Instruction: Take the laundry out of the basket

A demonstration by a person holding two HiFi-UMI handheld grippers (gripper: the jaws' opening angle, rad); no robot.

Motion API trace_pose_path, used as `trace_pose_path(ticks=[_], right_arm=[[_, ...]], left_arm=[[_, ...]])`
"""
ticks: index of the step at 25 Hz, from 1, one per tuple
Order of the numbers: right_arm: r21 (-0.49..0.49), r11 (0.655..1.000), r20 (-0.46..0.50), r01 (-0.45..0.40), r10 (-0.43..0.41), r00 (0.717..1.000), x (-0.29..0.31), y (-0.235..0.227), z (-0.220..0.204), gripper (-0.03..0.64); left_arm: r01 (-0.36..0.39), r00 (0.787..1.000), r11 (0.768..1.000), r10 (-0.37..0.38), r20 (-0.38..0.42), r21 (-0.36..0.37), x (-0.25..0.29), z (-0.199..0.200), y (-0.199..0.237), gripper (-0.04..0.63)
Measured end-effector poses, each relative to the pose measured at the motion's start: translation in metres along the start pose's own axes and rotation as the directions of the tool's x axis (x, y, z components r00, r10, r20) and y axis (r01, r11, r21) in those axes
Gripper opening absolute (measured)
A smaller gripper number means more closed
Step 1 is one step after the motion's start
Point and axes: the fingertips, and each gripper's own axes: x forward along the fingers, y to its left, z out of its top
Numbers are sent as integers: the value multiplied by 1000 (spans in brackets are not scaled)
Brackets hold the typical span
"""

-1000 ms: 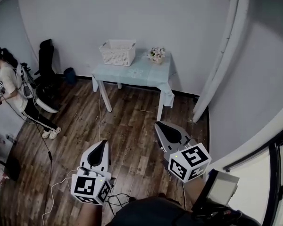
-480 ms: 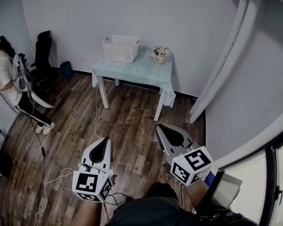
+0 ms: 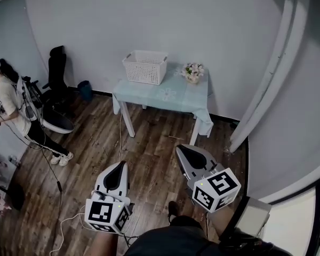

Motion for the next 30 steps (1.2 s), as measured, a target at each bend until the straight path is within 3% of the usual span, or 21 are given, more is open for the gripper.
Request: trace_pose_path(ticks=[8, 14, 24, 30], right_arm=[[9, 1000, 41, -26, 26, 999, 72, -97, 25, 14], [46, 999, 37, -28, 27, 999, 110, -161, 25, 14], [57, 997, 36, -48, 46, 998, 186, -191, 14, 14], [17, 1000, 22, 18, -19, 1000, 253, -213, 16, 14]], left_arm=[[-14, 1000, 1000, 14, 4, 23, 121, 24, 21, 6], [-17, 999, 999, 19, -48, 39, 186, 22, 23, 6], [2, 997, 1000, 0, -82, 27, 257, 1, 72, 6], [57, 998, 998, -56, -34, 16, 315, 5, 128, 6]])
